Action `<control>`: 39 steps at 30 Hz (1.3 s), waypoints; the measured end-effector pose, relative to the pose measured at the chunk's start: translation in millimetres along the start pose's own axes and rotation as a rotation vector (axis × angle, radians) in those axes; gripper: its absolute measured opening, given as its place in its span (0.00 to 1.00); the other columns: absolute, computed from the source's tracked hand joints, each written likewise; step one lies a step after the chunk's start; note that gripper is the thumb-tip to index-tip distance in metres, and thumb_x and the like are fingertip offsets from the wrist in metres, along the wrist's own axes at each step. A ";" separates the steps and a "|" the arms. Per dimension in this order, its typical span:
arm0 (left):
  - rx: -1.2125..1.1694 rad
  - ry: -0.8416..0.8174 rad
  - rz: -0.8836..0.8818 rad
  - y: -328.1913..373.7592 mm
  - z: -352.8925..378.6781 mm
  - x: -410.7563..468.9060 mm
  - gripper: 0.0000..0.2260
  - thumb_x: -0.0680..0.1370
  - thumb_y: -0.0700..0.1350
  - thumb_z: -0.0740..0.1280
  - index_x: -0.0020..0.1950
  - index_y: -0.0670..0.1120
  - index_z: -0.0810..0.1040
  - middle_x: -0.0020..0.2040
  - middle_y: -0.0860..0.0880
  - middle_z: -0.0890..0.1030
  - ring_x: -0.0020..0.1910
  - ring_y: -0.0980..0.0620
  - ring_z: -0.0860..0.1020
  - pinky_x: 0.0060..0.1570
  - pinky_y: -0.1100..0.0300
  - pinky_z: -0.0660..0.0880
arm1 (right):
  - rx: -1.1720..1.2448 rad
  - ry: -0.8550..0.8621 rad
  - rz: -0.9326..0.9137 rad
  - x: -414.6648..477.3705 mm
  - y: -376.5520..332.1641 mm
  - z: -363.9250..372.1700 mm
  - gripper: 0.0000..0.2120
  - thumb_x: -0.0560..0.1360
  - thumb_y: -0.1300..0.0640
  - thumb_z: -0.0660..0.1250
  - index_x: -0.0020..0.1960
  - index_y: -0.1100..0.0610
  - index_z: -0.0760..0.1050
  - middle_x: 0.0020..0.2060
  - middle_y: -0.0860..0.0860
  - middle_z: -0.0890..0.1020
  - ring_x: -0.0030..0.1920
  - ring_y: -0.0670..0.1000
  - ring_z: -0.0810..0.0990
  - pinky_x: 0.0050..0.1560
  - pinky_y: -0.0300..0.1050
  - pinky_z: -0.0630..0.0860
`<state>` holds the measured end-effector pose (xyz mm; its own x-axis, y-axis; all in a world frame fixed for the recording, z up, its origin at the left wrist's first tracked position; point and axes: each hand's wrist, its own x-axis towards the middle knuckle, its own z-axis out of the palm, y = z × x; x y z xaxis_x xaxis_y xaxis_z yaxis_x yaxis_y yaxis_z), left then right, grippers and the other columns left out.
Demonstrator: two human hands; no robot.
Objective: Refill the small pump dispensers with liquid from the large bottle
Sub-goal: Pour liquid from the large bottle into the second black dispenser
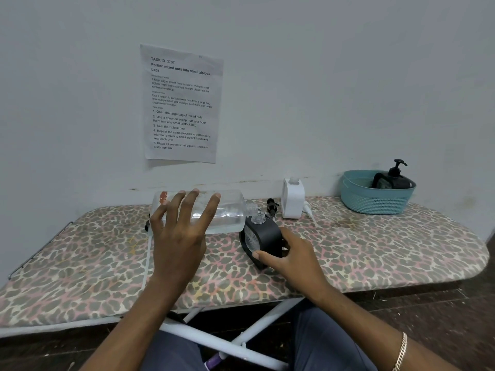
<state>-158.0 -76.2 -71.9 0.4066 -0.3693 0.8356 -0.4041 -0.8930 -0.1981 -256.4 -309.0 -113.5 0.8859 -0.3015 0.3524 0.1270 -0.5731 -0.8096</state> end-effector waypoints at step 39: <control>0.010 -0.004 0.006 -0.8 -0.4 1.3 0.40 0.68 0.27 0.69 0.78 0.52 0.74 0.71 0.41 0.77 0.71 0.37 0.74 0.69 0.39 0.63 | -0.010 0.014 0.002 -0.3 -2.0 -0.2 0.24 0.69 0.38 0.79 0.61 0.46 0.80 0.50 0.38 0.86 0.54 0.41 0.83 0.59 0.52 0.81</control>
<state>-157.4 -75.8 -70.5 0.4071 -0.3758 0.8325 -0.3987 -0.8932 -0.2082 -257.0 -307.9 -111.9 0.8799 -0.3130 0.3576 0.1210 -0.5801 -0.8055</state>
